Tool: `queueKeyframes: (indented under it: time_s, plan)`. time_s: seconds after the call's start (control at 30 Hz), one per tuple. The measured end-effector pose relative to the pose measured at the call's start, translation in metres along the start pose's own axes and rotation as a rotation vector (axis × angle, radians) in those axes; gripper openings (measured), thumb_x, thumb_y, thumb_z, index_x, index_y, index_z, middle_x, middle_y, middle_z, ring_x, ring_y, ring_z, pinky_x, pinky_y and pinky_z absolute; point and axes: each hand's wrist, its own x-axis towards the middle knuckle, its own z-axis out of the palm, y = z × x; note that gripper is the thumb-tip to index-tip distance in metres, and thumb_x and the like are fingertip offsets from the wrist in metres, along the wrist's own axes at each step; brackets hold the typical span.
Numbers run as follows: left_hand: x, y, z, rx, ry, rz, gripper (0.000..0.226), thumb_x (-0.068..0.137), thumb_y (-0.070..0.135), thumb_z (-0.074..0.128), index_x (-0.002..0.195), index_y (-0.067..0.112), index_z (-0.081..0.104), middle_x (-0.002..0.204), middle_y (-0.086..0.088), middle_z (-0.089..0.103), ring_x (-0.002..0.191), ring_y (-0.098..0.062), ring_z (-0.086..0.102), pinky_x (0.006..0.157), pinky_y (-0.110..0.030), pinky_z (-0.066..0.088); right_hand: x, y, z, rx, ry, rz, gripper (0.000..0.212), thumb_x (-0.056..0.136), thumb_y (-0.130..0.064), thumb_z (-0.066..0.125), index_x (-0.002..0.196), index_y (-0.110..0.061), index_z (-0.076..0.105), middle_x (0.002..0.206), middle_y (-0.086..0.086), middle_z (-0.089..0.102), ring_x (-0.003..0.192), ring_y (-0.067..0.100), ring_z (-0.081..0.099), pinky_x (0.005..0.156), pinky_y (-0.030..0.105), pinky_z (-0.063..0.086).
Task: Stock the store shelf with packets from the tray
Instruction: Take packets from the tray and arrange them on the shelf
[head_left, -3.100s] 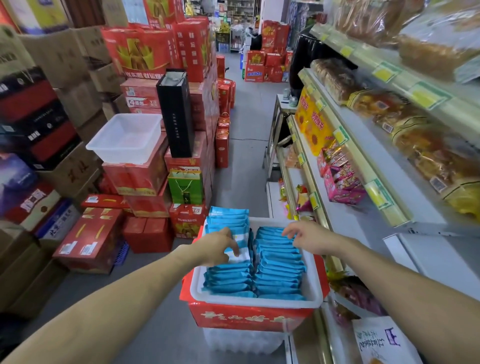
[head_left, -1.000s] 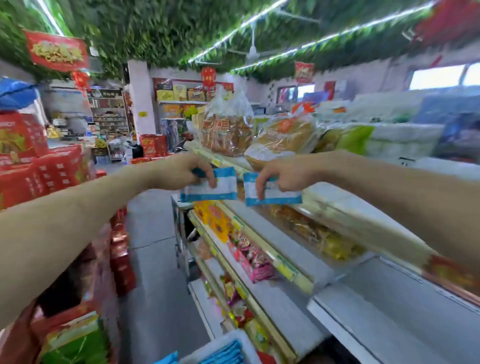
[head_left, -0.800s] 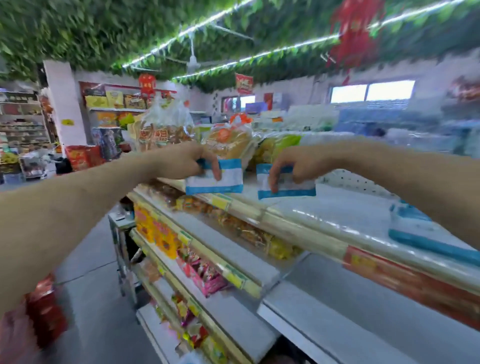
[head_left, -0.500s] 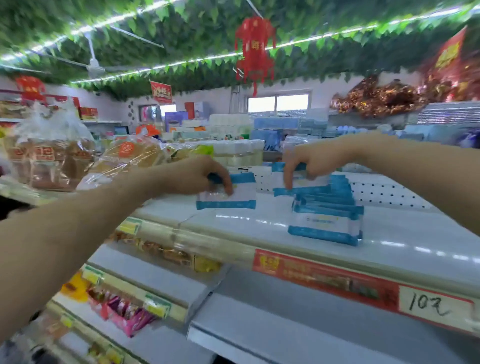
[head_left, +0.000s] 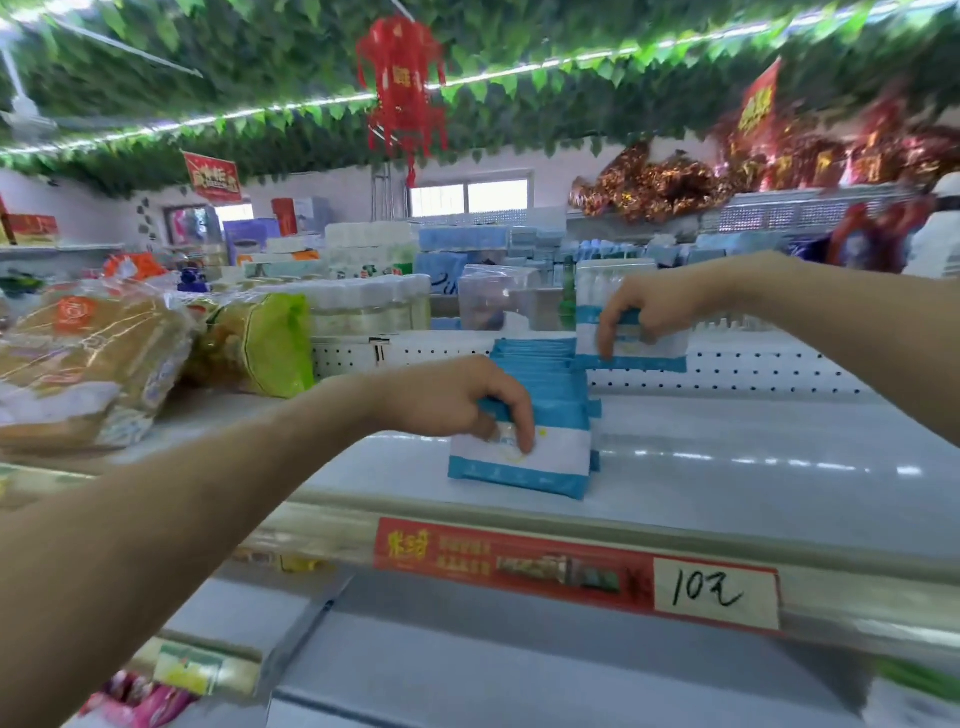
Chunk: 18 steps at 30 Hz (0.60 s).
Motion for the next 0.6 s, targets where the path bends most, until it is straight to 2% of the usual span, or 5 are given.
queueKeyframes:
  time_s: [0.13,0.27,0.37,0.5,0.6]
  plan:
    - [0.005,-0.002,0.010,-0.026,0.008,0.017,0.032,0.093,-0.010,0.063,0.105,0.015,0.078,0.111,0.017,0.071,0.110,-0.002,0.063,0.099,-0.016,0.042,-0.001,0.006,0.002,-0.016,-0.025,0.007,0.065,0.082,0.015,0.051,0.099,-0.041,0.078,0.133,-0.013,0.056,0.105,0.004,0.054,0.083,0.027,0.041]
    - [0.005,-0.007,0.014,0.023,0.050,0.036,0.028,0.094,-0.002,0.069,0.108,0.020,0.078,0.119,0.005,0.057,0.116,-0.006,0.053,0.109,-0.025,0.036,0.000,0.014,0.003,-0.016,-0.029,0.012,0.066,0.081,0.017,0.048,0.100,-0.038,0.079,0.138,-0.011,0.056,0.114,0.012,0.054,0.099,0.035,0.037]
    - [0.003,-0.011,0.014,0.009,0.056,0.027,0.025,0.096,0.004,0.071,0.108,0.025,0.079,0.121,0.001,0.054,0.118,-0.007,0.052,0.108,-0.022,0.035,-0.002,0.013,-0.002,-0.009,-0.015,0.000,0.065,0.082,0.017,0.049,0.099,-0.038,0.079,0.139,-0.008,0.055,0.120,0.020,0.054,0.105,0.040,0.042]
    - [-0.005,-0.016,0.013,-0.034,0.093,0.018,0.026,0.097,0.007,0.071,0.108,0.029,0.080,0.125,0.006,0.055,0.118,-0.003,0.053,0.100,-0.012,0.034,-0.008,-0.004,-0.014,-0.014,0.029,-0.047,0.065,0.084,0.013,0.052,0.094,-0.045,0.078,0.131,-0.008,0.061,0.108,0.021,0.060,0.098,0.046,0.053]
    - [-0.012,-0.021,0.010,-0.073,0.133,-0.026,0.033,0.098,0.004,0.067,0.104,0.032,0.082,0.129,0.011,0.057,0.119,0.001,0.054,0.096,-0.010,0.036,-0.011,-0.022,-0.019,-0.014,0.005,-0.113,0.064,0.085,0.010,0.055,0.094,-0.049,0.078,0.128,-0.015,0.062,0.108,0.022,0.062,0.099,0.053,0.053]
